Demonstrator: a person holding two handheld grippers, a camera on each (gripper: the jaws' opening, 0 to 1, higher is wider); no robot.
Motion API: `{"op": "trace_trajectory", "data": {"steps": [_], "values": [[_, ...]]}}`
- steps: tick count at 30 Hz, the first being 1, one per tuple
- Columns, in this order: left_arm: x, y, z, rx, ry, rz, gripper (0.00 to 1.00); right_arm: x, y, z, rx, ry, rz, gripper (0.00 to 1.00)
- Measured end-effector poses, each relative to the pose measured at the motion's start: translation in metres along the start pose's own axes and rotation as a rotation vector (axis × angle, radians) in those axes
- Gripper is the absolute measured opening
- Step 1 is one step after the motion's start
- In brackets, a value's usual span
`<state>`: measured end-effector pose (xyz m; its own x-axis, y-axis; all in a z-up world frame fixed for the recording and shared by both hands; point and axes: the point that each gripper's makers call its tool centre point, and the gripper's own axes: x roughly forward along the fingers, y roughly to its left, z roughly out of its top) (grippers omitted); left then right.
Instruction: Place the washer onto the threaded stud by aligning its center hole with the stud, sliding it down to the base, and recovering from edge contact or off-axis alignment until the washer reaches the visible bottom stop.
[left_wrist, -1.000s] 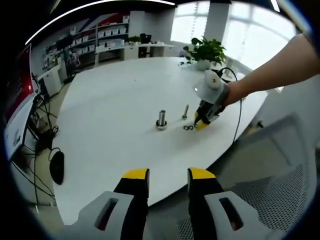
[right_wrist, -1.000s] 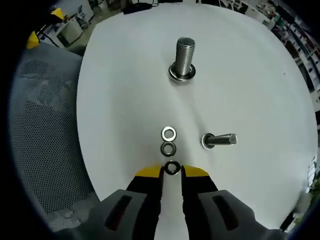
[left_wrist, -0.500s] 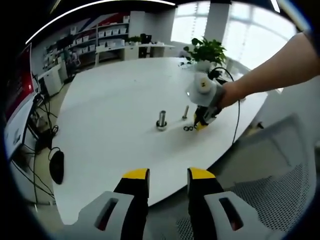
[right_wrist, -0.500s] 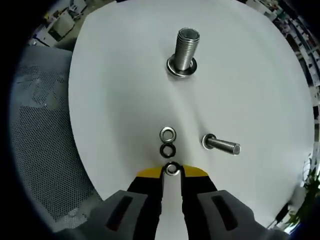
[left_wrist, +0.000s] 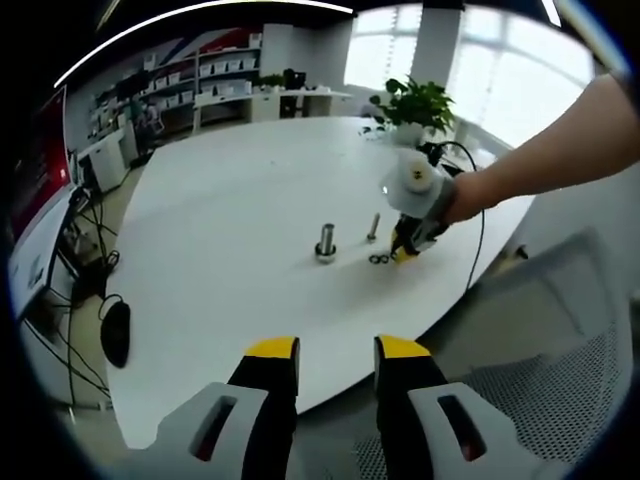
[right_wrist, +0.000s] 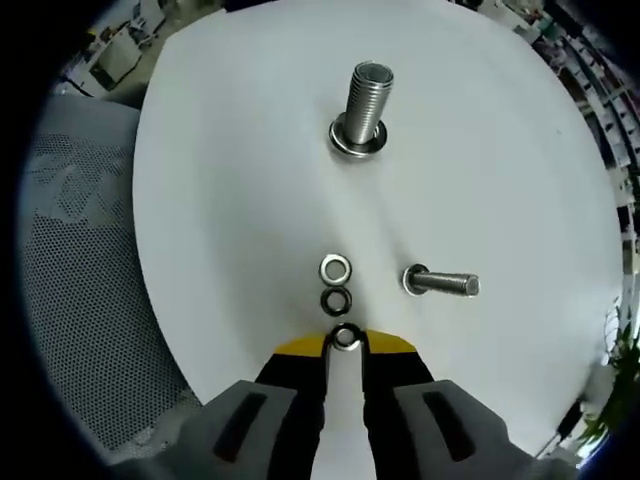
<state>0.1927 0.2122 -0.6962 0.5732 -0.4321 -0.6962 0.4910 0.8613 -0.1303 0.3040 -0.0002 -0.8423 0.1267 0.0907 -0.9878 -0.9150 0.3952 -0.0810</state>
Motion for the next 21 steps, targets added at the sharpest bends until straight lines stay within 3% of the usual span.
{"op": "trace_trajectory", "data": {"steps": [6, 21], "values": [[-0.0006, 0.0006, 0.002, 0.0, -0.011, 0.003, 0.28, -0.0009, -0.0001, -0.0008, 0.079, -0.048, -0.016, 0.15], [-0.0006, -0.0013, 0.0027, 0.001, -0.014, -0.008, 0.28, -0.0004, -0.0004, 0.0, 0.115, -0.045, -0.013, 0.14]]}}
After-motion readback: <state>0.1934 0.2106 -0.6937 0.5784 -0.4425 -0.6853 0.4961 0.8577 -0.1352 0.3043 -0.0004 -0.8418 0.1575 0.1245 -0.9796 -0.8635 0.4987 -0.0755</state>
